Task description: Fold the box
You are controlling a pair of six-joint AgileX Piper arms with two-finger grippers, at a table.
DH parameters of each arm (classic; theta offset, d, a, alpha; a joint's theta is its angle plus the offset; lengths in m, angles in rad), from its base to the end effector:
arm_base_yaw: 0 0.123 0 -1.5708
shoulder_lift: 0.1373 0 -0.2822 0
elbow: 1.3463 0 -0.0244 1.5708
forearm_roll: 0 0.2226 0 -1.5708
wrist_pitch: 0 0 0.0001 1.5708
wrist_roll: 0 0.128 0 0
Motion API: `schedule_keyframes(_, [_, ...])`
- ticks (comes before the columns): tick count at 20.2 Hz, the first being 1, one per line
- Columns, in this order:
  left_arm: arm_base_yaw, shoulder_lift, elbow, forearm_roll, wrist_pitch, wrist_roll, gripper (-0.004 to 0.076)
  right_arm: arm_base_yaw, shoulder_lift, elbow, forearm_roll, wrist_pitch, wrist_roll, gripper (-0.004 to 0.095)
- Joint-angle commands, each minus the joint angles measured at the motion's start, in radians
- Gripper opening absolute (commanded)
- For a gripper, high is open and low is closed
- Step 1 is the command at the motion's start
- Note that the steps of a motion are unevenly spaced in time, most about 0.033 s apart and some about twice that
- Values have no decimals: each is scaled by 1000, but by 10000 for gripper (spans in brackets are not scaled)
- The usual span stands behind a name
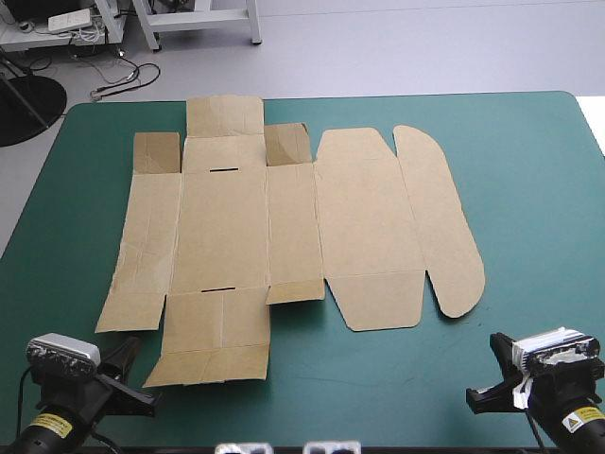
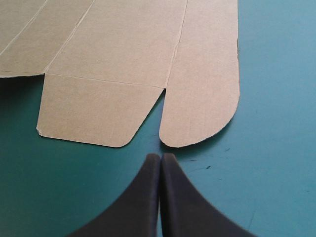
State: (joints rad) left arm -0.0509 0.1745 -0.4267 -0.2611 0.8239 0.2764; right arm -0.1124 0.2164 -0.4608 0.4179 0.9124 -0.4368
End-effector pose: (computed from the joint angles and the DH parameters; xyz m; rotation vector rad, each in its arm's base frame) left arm 0.0441 -0.0265 0.2500 0.2688 2.0151 -0.1652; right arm 0.0463 0.0362 0.2542 -0.2553 2.0652 0.1715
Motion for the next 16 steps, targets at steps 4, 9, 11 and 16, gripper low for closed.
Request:
schedule_keyframes(4, [-5, 14, -22, -22, -67, -4, -10, -5, 20, -34, 19, -57, -2, -20])
schedule_keyframes(9, [-5, 14, -22, -22, -67, -4, -10, -5, 20, -34, 19, -57, -2, -20])
schedule_keyframes(11, [-5, 14, -22, -20, -67, -4, -10, -5, 20, -34, 19, -57, -2, -20])
schedule_keyframes(16, [-5, 88, -144, -2, -10, -4, -10, -5, 20, -34, 19, -57, -2, -20])
